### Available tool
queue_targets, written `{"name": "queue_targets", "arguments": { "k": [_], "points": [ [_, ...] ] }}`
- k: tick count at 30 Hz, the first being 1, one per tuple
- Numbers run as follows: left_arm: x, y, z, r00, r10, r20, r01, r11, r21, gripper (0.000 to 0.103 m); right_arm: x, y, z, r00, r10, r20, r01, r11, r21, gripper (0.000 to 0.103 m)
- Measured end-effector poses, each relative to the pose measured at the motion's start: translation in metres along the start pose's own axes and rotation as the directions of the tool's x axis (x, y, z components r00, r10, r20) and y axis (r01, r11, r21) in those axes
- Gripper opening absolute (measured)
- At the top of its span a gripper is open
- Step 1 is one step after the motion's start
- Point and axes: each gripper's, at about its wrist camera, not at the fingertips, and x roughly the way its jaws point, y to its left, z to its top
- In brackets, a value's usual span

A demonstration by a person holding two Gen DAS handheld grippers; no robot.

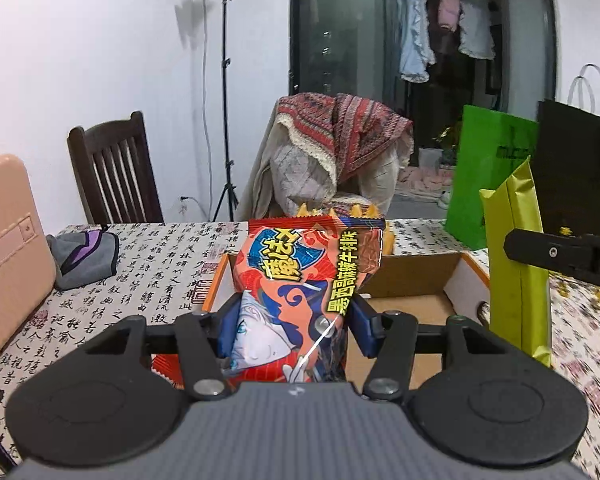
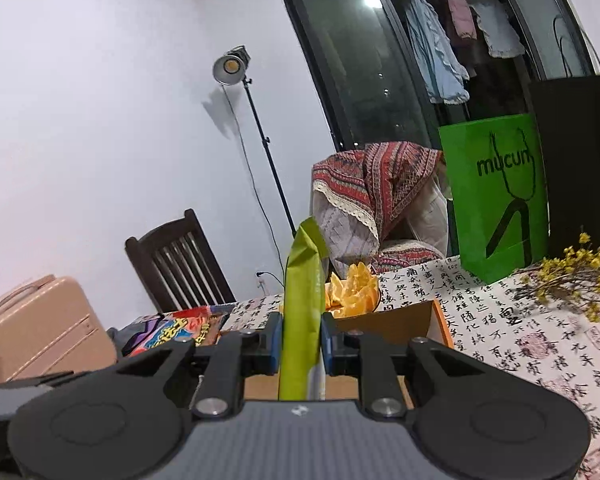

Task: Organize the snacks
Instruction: 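Carry both held packets over the orange box and lower them inside, then open both grippers to release the packets into the box and withdraw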

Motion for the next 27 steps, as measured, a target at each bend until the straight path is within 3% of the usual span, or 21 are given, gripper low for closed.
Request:
{"name": "queue_targets", "arguments": {
  "k": [11, 18, 20, 22, 23, 26, 27],
  "points": [
    [0.065, 0.009, -0.011, 0.989, 0.091, -0.118, -0.099, 0.993, -0.060, 0.056, 0.061, -0.025, -0.020, 0.999, -0.035, -0.028, 0.036, 0.998, 0.048, 0.019],
    [0.079, 0.011, -0.019, 0.984, 0.093, -0.151, -0.100, 0.994, -0.043, 0.057, 0.079, -0.044, -0.034, 0.995, -0.033, -0.098, 0.039, 0.997, 0.066, 0.019],
    [0.079, 0.011, -0.020, 0.985, 0.088, -0.151, -0.094, 0.995, -0.039, 0.061, 0.081, -0.046, -0.037, 0.992, -0.032, -0.120, 0.040, 0.997, 0.068, 0.022],
    [0.075, 0.011, -0.019, 0.987, 0.085, -0.139, -0.091, 0.995, -0.043, 0.078, 0.081, -0.046, -0.037, 0.991, -0.038, -0.131, 0.047, 0.997, 0.067, 0.025],
    [0.073, 0.011, -0.019, 0.988, 0.086, -0.128, -0.092, 0.995, -0.045, 0.082, 0.081, -0.046, -0.037, 0.990, -0.039, -0.138, 0.048, 0.997, 0.067, 0.035],
    [0.067, 0.009, -0.017, 0.990, 0.083, -0.110, -0.089, 0.995, -0.045, 0.095, 0.077, -0.045, -0.036, 0.989, -0.041, -0.139, 0.050, 0.997, 0.058, 0.078],
    [0.066, 0.009, -0.016, 0.991, 0.083, -0.107, -0.088, 0.995, -0.046, 0.103, 0.076, -0.045, -0.035, 0.990, -0.044, -0.136, 0.051, 0.997, 0.052, 0.085]
  ]
}}
